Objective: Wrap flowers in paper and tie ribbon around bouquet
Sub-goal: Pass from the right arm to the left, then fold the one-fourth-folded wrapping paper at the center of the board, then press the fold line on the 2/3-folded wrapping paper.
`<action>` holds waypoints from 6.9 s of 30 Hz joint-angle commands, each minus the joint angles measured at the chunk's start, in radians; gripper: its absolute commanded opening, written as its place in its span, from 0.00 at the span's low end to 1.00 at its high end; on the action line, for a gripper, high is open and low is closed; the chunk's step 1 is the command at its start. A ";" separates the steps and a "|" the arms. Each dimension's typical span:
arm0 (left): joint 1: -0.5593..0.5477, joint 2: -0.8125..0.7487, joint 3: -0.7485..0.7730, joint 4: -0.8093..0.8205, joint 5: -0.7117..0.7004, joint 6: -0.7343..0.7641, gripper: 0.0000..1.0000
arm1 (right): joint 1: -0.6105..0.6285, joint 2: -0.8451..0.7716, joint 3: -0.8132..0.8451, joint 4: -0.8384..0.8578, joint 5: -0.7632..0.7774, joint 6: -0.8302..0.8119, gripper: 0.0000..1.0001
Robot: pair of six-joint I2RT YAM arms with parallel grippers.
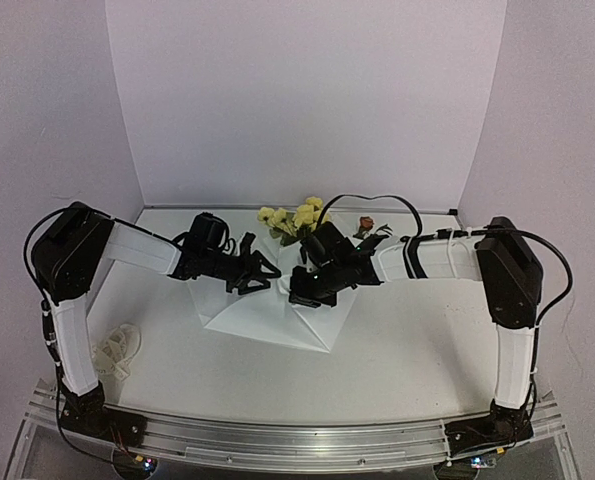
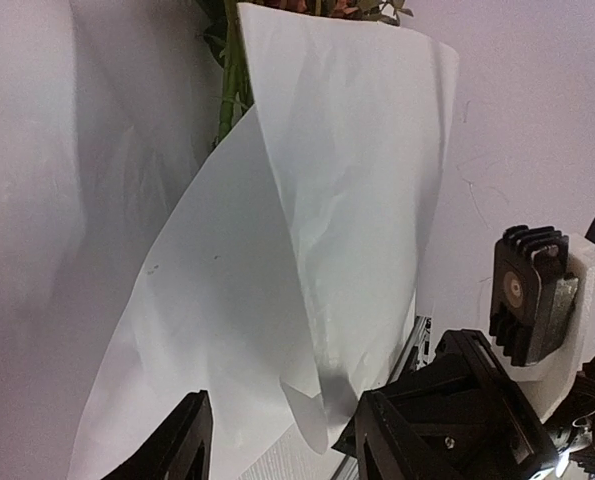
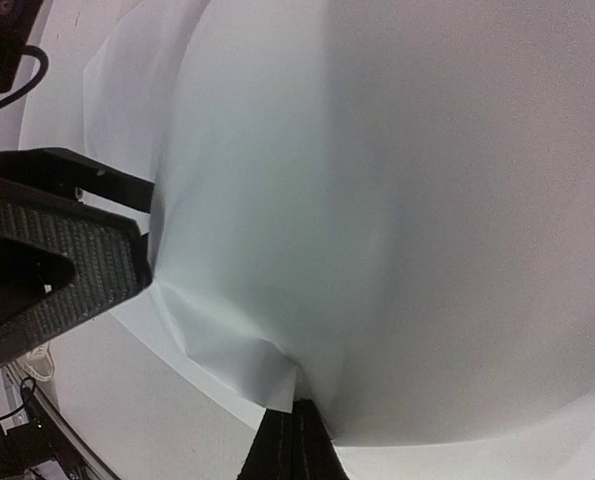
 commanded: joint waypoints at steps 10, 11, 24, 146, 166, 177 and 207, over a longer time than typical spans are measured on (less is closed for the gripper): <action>0.000 0.079 0.066 0.236 0.110 -0.117 0.39 | 0.010 0.012 0.038 -0.014 0.010 -0.023 0.00; 0.000 0.082 0.061 0.249 0.114 -0.125 0.36 | 0.010 0.011 0.037 -0.014 0.011 -0.024 0.00; 0.000 0.030 0.017 0.185 0.021 -0.047 0.00 | 0.011 -0.046 -0.030 -0.019 0.037 -0.028 0.40; -0.112 0.148 -0.055 -0.109 -0.205 -0.010 0.09 | -0.341 0.038 -0.659 0.988 -0.315 0.579 0.25; -0.113 -0.063 -0.056 -0.199 -0.194 0.084 0.17 | -0.095 -0.085 -0.867 1.037 -0.083 0.611 0.24; -0.234 -0.053 -0.005 -0.083 -0.113 0.003 0.21 | -0.083 -0.096 -0.858 1.004 -0.055 0.617 0.24; -0.312 0.173 0.041 -0.323 -0.161 0.100 0.04 | -0.367 0.035 -0.619 0.940 -0.216 0.644 0.24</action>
